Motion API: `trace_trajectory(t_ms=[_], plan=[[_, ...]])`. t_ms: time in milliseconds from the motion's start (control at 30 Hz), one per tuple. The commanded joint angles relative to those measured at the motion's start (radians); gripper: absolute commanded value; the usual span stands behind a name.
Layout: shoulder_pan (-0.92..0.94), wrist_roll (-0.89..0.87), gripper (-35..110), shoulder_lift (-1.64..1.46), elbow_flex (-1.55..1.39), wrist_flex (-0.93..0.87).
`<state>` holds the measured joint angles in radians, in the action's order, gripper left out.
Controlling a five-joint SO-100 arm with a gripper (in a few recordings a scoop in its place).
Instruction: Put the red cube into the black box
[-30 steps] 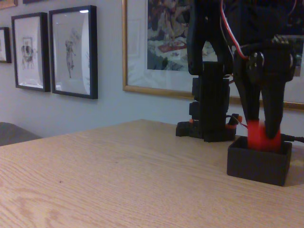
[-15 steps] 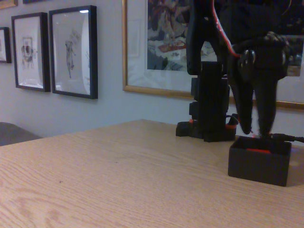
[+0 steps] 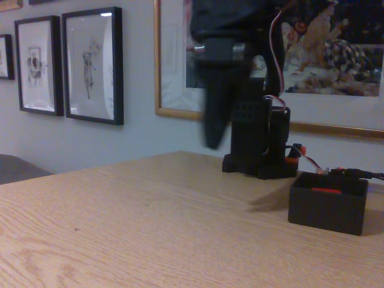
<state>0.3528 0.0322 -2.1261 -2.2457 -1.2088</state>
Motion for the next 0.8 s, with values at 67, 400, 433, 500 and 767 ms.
trace_trajectory(t_ms=[67, 400, 433, 500, 767], plan=[[-0.172, -0.014, 10, -0.084, -0.066, 0.0], [-0.278, 0.012, 4, -0.304, -0.314, 0.133], [-0.287, 0.011, 4, -0.314, -0.318, 0.132], [-0.299, 0.0, 4, -0.318, -0.319, 0.132], [-0.288, 0.003, 3, -0.299, -0.341, 0.163]])
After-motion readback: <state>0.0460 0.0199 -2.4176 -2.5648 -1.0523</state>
